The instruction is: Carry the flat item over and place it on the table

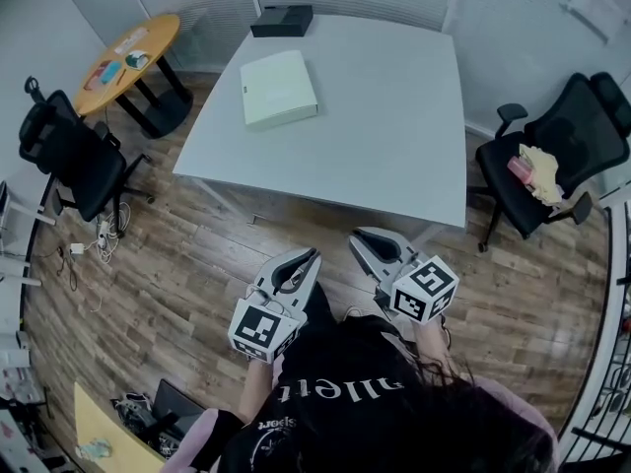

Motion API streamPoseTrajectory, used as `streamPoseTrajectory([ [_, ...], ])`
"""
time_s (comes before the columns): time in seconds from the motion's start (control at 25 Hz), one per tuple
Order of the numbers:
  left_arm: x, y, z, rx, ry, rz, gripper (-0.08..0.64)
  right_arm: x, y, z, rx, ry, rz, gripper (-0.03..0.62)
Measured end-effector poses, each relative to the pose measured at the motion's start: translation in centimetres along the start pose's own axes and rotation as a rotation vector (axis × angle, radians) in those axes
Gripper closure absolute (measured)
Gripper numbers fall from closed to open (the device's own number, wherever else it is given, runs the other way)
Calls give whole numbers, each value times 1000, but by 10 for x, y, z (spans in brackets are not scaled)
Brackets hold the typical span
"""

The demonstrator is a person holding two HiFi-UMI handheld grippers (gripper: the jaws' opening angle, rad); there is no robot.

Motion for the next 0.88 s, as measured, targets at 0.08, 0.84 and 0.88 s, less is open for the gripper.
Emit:
streamPoseTrajectory([
  [0.08, 2, 0, -9, -6, 3, -2, 520, 7, -2, 2, 3, 4, -8, 549],
  [0.84, 13, -5, -34, -28, 80, 3, 520, 34, -7, 11, 28, 34, -22, 554],
  [0.88, 13, -5, -34, -29, 83, 2, 520, 33, -7, 11, 29, 36, -22, 554],
])
Point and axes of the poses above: the fingertips, and each gripper's own axes: x backward along the fingers, z to its left, y out of its top, the point moved 8 cm from there along x, backward along the fingers, and after that the axes turned 3 degrees about -x, right-handed, at the moved point
